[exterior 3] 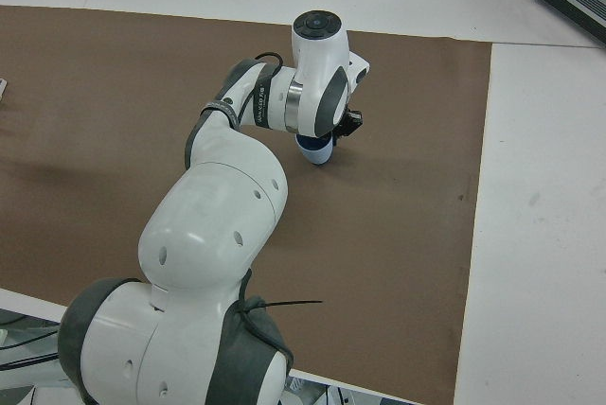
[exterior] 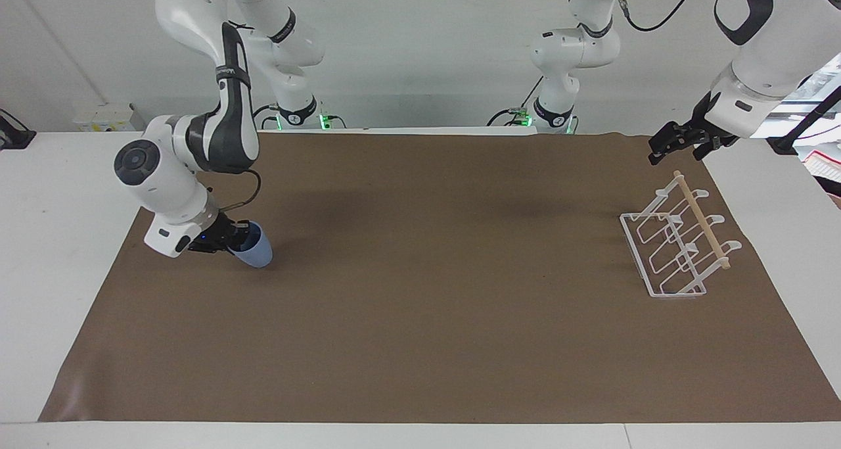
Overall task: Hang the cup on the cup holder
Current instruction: 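Lift the cup with the right gripper while the left gripper approaches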
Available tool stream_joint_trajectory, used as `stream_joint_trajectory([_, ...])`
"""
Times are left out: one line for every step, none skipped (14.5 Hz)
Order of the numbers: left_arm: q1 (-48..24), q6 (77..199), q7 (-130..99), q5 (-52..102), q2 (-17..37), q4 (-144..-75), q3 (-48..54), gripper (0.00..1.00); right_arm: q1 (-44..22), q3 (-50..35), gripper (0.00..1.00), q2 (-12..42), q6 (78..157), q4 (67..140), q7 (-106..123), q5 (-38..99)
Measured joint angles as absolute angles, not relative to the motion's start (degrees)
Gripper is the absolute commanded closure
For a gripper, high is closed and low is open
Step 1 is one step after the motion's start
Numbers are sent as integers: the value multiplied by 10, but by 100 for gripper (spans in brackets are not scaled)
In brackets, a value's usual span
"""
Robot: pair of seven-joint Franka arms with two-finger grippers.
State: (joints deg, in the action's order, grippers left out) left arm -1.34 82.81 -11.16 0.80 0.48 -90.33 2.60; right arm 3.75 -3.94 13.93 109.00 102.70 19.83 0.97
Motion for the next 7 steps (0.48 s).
stream_joint_trajectory([-19,824,-157,9,4,-903,28,0,8,-42,100,135,1066,1002,167,10])
stream_joint_trajectory([-30,821,-210,10,4,-904,29,0,-24,-45,100,132,1046,976,132,11])
stream_joint_trajectory([-44,820,-280,10,2,-908,30,0,-56,-48,100,131,1031,951,94,17])
stream_joint_trajectory([-61,820,-358,11,0,-913,32,0,-87,-49,100,132,1024,933,53,25])
stream_joint_trajectory([-74,821,-428,11,-4,-921,33,0,-111,-50,100,132,1022,925,15,39])
stream_joint_trajectory([-85,824,-489,16,-8,-930,35,0,-128,-50,100,133,1022,923,-17,70])
stream_joint_trajectory([-94,829,-548,27,-14,-941,35,0,-137,-50,100,136,1023,923,-37,125])
